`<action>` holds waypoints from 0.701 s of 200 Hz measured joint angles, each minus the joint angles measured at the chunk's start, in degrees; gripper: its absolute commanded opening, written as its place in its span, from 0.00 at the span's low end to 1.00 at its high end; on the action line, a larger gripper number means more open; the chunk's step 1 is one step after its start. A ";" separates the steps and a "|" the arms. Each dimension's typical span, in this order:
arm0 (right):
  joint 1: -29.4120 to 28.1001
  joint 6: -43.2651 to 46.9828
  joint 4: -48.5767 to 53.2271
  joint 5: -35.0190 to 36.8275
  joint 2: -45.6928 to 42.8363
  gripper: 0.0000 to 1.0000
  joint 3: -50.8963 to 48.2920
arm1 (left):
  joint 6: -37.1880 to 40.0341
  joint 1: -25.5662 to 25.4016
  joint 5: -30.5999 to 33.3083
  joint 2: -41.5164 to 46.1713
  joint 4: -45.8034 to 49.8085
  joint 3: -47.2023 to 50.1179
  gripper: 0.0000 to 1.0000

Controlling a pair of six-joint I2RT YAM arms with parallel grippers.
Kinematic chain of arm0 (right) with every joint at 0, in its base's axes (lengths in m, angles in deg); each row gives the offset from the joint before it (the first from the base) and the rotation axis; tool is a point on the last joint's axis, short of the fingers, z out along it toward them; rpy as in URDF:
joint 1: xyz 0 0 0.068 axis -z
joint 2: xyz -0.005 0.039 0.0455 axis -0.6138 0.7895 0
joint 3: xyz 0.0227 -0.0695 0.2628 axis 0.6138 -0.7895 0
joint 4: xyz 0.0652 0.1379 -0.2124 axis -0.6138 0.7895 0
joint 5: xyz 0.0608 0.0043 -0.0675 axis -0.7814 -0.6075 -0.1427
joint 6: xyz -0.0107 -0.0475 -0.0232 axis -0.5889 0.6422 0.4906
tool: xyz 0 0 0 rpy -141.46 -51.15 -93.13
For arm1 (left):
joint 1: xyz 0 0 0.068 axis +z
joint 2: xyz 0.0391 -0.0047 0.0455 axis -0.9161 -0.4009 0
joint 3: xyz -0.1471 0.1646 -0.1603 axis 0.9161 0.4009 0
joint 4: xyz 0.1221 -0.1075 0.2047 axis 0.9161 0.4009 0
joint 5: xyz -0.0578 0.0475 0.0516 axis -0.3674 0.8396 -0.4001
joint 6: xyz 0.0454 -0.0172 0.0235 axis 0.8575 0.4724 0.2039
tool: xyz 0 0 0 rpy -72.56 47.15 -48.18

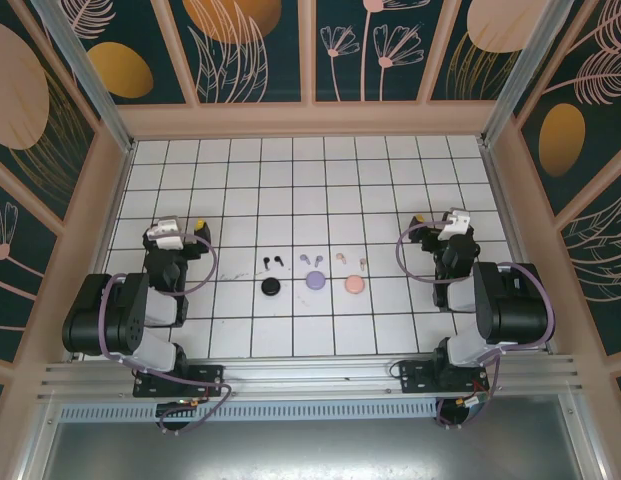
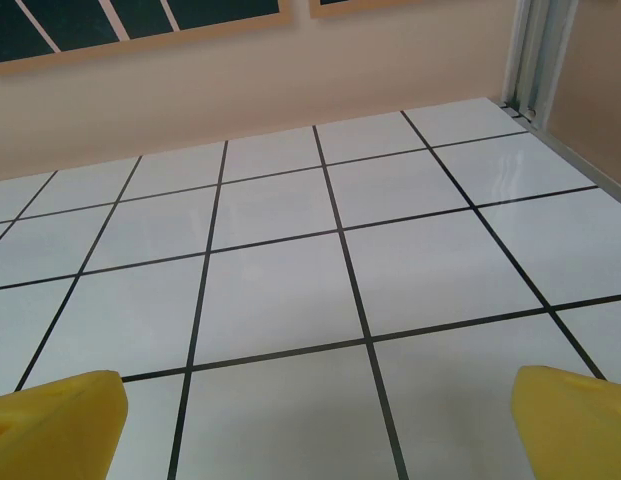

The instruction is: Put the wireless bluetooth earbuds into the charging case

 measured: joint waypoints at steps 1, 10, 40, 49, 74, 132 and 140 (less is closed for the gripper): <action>0.00 0.00 0.00 0.00 0.00 0.99 0.00 | 0.00 0.00 -0.02 0.00 0.00 -0.02 0.99; 0.00 0.00 0.00 0.00 0.00 0.99 0.00 | 0.00 0.00 -0.13 0.00 0.22 -0.42 0.99; 0.00 0.02 0.00 0.00 0.00 0.99 0.00 | 0.02 0.00 -0.50 0.00 1.27 -1.84 0.99; 0.00 0.00 0.00 0.00 0.00 0.99 0.00 | 0.00 0.00 -0.76 0.00 1.81 -2.25 0.99; 0.00 0.00 0.00 0.00 0.00 0.99 0.00 | 0.04 0.00 -1.62 0.00 3.41 -3.21 0.99; 0.00 0.00 0.00 0.00 0.02 0.99 0.00 | 0.00 0.00 -1.53 0.00 5.03 -3.80 0.99; 0.00 0.00 0.00 0.00 0.00 0.99 0.00 | -0.02 0.00 -1.27 0.00 5.44 -4.04 0.99</action>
